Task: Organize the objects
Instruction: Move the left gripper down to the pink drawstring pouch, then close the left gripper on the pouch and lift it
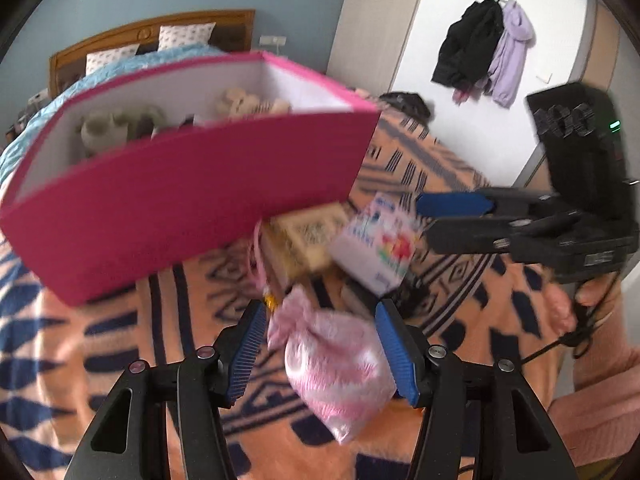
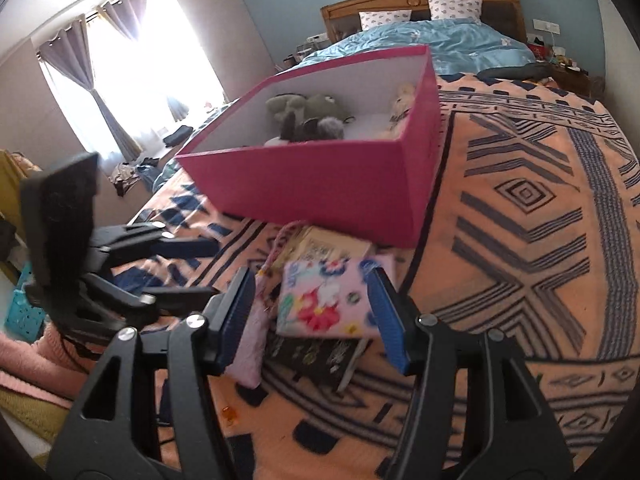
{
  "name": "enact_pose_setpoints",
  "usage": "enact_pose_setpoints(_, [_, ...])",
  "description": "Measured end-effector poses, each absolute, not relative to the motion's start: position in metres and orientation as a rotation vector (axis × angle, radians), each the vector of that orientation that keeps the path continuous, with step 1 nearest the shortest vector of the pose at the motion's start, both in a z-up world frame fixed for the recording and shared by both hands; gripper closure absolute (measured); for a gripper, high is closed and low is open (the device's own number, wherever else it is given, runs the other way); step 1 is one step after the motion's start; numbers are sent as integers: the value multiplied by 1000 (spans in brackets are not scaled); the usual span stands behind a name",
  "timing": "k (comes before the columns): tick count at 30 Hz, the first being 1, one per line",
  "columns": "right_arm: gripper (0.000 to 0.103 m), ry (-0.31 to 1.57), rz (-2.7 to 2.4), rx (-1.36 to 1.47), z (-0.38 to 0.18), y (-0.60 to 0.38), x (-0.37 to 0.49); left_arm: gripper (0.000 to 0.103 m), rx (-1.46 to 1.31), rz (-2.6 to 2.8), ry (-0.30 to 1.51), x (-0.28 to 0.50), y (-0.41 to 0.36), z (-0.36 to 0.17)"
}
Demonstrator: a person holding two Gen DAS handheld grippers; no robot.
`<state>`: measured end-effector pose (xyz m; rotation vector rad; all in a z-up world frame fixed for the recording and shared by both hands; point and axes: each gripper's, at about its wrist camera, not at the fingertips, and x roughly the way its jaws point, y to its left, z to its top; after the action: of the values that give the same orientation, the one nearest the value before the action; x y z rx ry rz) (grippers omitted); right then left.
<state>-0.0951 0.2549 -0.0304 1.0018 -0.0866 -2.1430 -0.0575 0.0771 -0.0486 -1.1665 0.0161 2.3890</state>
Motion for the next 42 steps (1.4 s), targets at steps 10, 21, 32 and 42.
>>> enact_pose_setpoints(10, [43, -35, -1993, 1019, -45, 209, -85, 45, -1234, 2345, -38, -41, 73, -69])
enact_pose_setpoints(21, [43, 11, -1963, 1121, -61, 178, -94, 45, -1263, 2288, -106, -31, 68, -82])
enact_pose_setpoints(32, [43, 78, -1967, 1199, -69, 157, -95, 68, -1243, 2301, -153, -26, 59, -79])
enact_pose_setpoints(42, [43, 42, -1923, 1242, -76, 149, -100, 70, -1220, 2325, -131, -16, 50, -71])
